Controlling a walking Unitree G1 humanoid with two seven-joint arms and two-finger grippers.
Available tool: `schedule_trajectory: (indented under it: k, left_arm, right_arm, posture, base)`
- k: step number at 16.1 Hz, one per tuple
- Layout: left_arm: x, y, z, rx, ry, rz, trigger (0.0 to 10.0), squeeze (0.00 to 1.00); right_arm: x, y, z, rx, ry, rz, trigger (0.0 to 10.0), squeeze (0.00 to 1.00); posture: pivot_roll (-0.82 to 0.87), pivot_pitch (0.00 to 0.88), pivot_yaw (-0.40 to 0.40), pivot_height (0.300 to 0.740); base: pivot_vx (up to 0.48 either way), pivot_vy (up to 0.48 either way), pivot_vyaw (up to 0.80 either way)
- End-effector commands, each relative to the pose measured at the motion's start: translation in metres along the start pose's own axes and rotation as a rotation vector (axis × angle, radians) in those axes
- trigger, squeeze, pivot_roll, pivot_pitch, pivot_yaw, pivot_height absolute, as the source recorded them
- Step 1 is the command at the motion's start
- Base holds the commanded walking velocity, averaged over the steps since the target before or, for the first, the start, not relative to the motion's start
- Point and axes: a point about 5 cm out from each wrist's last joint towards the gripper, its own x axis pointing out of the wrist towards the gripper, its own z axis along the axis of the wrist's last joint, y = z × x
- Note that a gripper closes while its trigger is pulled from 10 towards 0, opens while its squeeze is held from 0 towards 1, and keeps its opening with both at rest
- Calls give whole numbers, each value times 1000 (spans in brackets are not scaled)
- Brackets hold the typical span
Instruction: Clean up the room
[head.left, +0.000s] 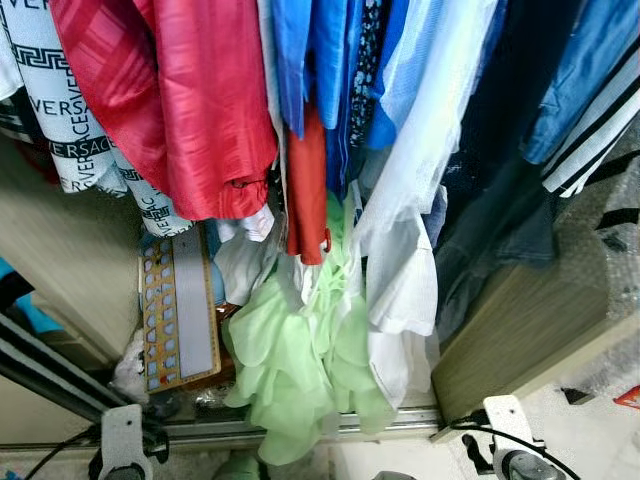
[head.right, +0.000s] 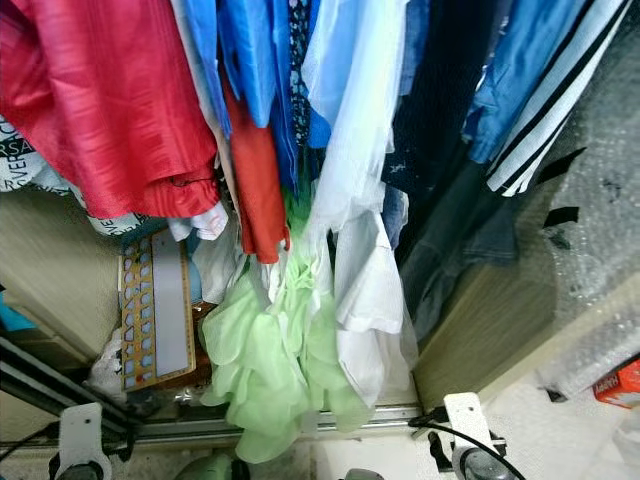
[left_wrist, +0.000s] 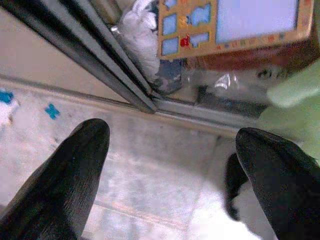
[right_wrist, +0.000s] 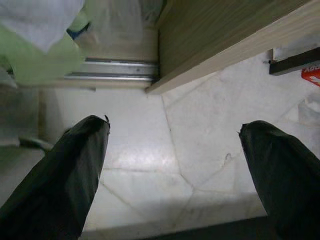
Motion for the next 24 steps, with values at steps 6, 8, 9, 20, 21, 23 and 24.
schedule_trajectory:
  k: [6, 8, 9, 20, 21, 23, 24]
  left_arm:
    - [18, 0, 131, -502, -403, 103, 10000, 0]
    - [19, 1, 149, -662, -412, 180, 10000, 0]
    - [19, 0, 153, -679, -417, 183, 10000, 0]
    - [-49, -85, 202, -127, -828, -216, 10000, 0]
    - [-52, -76, 193, -63, -839, -220, 10000, 0]
    - [-54, -63, 182, -44, -839, -206, 10000, 0]
    - [-64, -52, 176, 17, -868, -189, 10000, 0]
  right_arm:
    - [4, 0, 165, 61, -415, 14, 10000, 0]
    - [-2, 2, 198, 107, -463, 43, 10000, 0]
    - [-3, 3, 202, 119, -467, 48, 10000, 0]
    - [-43, 23, 221, -53, -716, 140, 10000, 0]
    - [-48, 18, 209, -90, -746, 126, 10000, 0]
    - [-56, 12, 191, -145, -796, 97, 10000, 0]
    - [-68, 8, 173, -169, -825, 78, 10000, 0]
  posture:
    - [-44, 0, -35, 740]
    - [-47, 0, -46, 740]
    - [-48, 0, -48, 740]
    - [-66, 0, -84, 740]
    - [-63, 0, -79, 740]
    - [-64, 0, -69, 740]
    - [-67, 0, -57, 740]
  base:
    - [0, 0, 0]
    - [0, 0, 0]
    - [0, 0, 0]
    - [0, 0, 0]
    - [0, 0, 0]
    - [0, 0, 0]
    - [0, 0, 0]
